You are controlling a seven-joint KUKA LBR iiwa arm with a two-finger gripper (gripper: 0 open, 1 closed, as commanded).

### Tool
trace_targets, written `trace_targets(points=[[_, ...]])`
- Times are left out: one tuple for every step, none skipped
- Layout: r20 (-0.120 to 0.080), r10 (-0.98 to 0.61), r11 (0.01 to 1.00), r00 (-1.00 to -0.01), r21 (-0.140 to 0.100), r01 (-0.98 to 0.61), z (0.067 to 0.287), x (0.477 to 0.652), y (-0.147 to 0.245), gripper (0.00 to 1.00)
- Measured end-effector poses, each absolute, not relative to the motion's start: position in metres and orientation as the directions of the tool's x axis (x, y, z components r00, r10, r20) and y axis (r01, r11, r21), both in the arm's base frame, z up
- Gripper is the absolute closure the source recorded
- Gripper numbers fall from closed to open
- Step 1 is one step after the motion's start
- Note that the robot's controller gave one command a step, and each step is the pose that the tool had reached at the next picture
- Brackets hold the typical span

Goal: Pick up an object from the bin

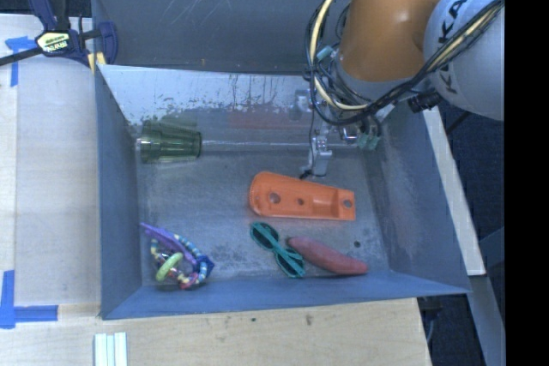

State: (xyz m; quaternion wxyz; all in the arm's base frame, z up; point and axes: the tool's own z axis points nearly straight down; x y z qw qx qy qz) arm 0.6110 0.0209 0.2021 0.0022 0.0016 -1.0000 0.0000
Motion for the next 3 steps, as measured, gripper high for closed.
trace_targets(points=[[-0.004, -0.003, 1.0, -1.0, 0.0, -0.003, 0.207, 0.612, 0.021, 0.0], [-0.01, -0.068, 0.998, -0.998, 0.0, -0.068, 0.187, 0.612, 0.015, 0.0], [-0.009, -0.226, 0.974, -0.974, -0.001, -0.226, 0.138, 0.587, -0.004, 0.0]])
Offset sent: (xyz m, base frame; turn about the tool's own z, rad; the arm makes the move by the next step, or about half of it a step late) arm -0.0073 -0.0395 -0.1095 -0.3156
